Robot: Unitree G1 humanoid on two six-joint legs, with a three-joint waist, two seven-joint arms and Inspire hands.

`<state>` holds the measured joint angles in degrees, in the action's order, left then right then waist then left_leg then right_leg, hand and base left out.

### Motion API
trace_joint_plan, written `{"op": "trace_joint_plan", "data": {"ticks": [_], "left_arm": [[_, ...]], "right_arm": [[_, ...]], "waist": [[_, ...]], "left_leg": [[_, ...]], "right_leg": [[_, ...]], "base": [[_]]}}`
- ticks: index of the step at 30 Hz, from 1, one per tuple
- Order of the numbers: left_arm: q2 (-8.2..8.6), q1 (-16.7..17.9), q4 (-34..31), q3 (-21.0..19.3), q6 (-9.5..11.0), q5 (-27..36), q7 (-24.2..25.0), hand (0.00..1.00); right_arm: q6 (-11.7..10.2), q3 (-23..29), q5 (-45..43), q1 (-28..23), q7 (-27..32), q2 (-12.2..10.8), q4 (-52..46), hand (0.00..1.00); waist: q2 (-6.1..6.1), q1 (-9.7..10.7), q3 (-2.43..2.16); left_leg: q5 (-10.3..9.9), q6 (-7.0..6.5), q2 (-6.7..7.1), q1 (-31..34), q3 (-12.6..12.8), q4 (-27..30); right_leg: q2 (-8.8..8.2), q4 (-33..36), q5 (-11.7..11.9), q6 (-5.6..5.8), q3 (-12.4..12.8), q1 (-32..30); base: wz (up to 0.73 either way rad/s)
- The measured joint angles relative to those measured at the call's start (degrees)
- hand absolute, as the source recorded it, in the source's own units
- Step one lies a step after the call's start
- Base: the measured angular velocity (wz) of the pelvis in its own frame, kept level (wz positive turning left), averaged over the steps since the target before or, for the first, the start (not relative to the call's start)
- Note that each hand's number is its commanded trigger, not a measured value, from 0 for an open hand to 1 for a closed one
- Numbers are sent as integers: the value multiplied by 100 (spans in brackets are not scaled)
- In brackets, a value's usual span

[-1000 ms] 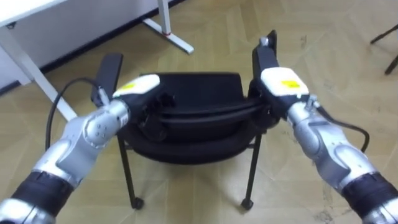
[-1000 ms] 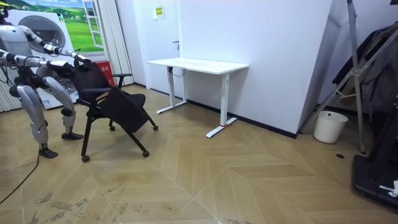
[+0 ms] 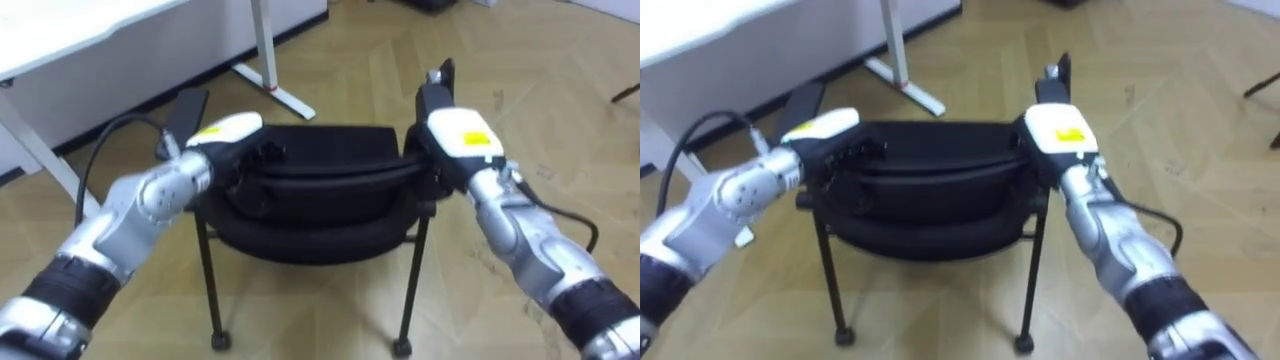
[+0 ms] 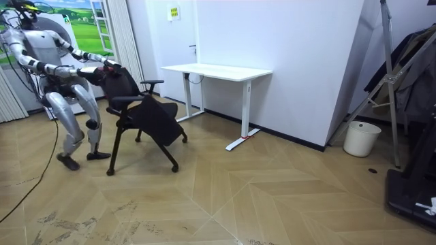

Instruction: Push chair

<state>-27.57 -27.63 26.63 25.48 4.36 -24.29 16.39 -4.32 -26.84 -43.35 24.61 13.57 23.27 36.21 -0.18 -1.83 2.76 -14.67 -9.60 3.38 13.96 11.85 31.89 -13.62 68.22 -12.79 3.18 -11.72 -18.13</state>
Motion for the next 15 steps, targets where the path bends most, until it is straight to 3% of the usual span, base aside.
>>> {"op": "trace_joint_plan", "data": {"ticks": [2,4,5,7,8,9,10,13,15], "left_arm": [[-9,-20,38,15,25,2,-14,100],[-46,-30,90,28,76,-3,-19,100],[-55,-30,97,38,77,-4,-22,100],[-49,-25,161,49,98,-5,-24,100],[-43,-12,172,50,100,-4,-24,100],[-35,-9,175,57,101,-1,-21,100],[-25,-19,182,44,107,-20,-41,100],[-15,-156,313,45,134,-20,-94,100],[-20,-225,437,39,206,-14,-185,100]], "right_arm": [[0,-76,50,-1,84,15,13,100],[4,-117,43,-46,209,-39,53,100],[0,-117,48,-60,239,-48,58,100],[-99,-118,42,-59,264,-67,132,100],[-116,-126,34,-60,262,-67,144,100],[-130,-137,25,-57,246,-54,145,100],[-123,-133,25,-33,247,-53,145,100],[-105,-145,11,167,201,-89,297,100],[-116,-204,-20,358,117,-102,412,100]], "waist": [[40,15,18],[52,71,5],[65,120,-4],[49,225,-21],[47,244,-35],[39,284,-80],[22,287,-92],[38,248,-80],[9,219,-51]], "left_leg": [[-141,51,-73,-78,-60,75],[-301,150,-101,-189,-224,114],[-339,173,-103,-204,-297,136],[-496,306,-154,-367,-451,185],[-547,349,-169,-394,-494,204],[-592,440,-188,-424,-603,236],[-641,519,-239,-466,-646,254],[-786,747,-478,-582,-734,272],[-852,868,-588,-661,-691,333]], "right_leg": [[85,-503,-100,-2,-2,-355],[226,-1918,-103,-39,-75,-476],[244,-2322,-61,-80,-104,-445],[383,-3632,276,-190,-113,-192],[409,-3691,385,-218,-118,-165],[448,-3701,466,-327,-184,-65],[493,-3668,511,-432,-228,-18],[682,-3577,275,-640,-397,107],[706,-3393,82,-738,-489,159]], "base": [[13],[21],[43],[40],[30],[27],[26],[8],[15]]}}
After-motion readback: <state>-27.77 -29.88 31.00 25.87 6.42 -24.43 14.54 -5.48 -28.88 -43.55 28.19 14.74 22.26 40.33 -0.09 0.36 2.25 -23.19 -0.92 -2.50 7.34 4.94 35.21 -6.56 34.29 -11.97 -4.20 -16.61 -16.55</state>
